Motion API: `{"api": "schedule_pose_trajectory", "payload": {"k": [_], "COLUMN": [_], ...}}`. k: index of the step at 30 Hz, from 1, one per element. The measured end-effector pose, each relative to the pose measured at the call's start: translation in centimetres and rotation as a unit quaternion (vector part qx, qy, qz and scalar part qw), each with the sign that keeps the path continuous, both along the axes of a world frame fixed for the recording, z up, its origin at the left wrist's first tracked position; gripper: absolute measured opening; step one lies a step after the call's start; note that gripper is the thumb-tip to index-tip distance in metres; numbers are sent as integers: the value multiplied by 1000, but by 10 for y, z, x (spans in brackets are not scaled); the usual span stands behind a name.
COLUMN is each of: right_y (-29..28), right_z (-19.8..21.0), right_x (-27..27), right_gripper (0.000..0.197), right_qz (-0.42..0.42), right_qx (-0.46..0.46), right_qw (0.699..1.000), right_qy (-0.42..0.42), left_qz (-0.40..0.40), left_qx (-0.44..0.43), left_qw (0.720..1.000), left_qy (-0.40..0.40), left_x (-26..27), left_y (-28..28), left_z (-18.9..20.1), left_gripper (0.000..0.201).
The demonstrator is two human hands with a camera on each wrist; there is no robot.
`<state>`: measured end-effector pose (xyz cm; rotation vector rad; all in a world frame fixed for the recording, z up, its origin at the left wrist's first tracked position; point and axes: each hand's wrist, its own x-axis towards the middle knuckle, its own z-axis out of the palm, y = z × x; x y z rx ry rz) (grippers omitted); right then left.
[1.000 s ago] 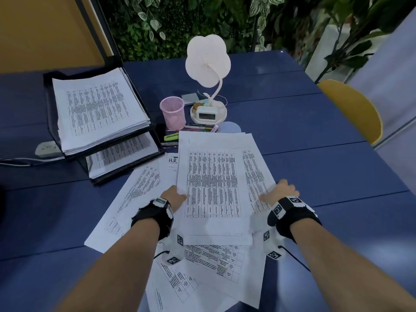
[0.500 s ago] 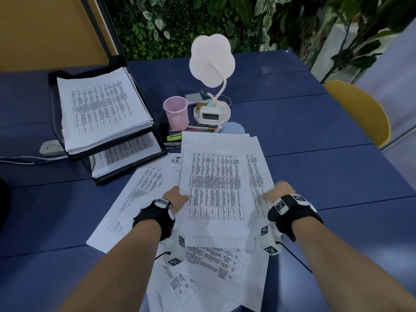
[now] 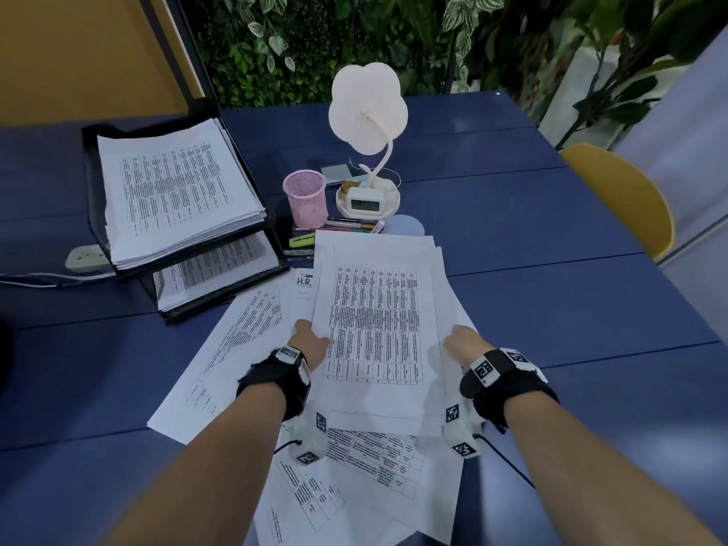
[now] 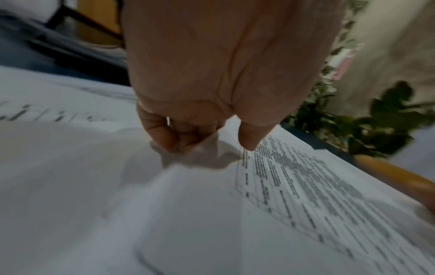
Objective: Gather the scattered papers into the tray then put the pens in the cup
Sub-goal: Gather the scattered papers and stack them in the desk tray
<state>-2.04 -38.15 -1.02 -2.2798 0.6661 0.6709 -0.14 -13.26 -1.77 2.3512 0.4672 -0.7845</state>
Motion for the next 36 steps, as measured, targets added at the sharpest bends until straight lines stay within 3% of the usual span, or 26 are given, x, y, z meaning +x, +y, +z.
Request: {"api": "schedule_pose_trajectory", "payload": {"k": [2,4,8,11,14,17,19,25,30,33,36], "right_y": [4,5,1,-7,-12,-10,-7,17,34,40,40], "right_z": [2,0,0,-6,-10,-4,0,30,69,85,88], "right_x": [-2,-5,-8,-10,-14,-13,-10,-4,7,10,11], "right_gripper": [42,57,49,27,6,10,15,15,10,17,24], "right_qz": [-18,19,17,-1,-30,-68,-78,-111,-100,-91,-104], "right_qx": [29,20,9,27,91,176,195,181,199,231,254], "right_qw": [999,1000,1000,998,993,978,971,941,896,878,871], "right_qy": [9,14,-8,-52,-76,-89,-112,-264,-385,-410,-407], "left_qz": [-36,-108,-184,-150,-57,-8,16,110,114,104,114], "left_qx": [11,59,128,80,-14,-112,-165,-237,-252,-286,-301], "left_qw": [999,992,974,985,995,988,981,924,863,845,839], "left_qy": [3,2,-18,-35,-84,-102,-101,-278,-422,-440,-438], "left_x": [-3,-8,-13,-13,-11,-10,-13,-9,-3,1,6], "left_y": [-5,-9,-11,-5,0,0,-3,-19,-27,-24,-14], "left_z": [1,-3,-5,-4,-2,3,6,24,76,83,84], "left_gripper": [60,63,66,70,69,62,70,55,38,41,31]}}
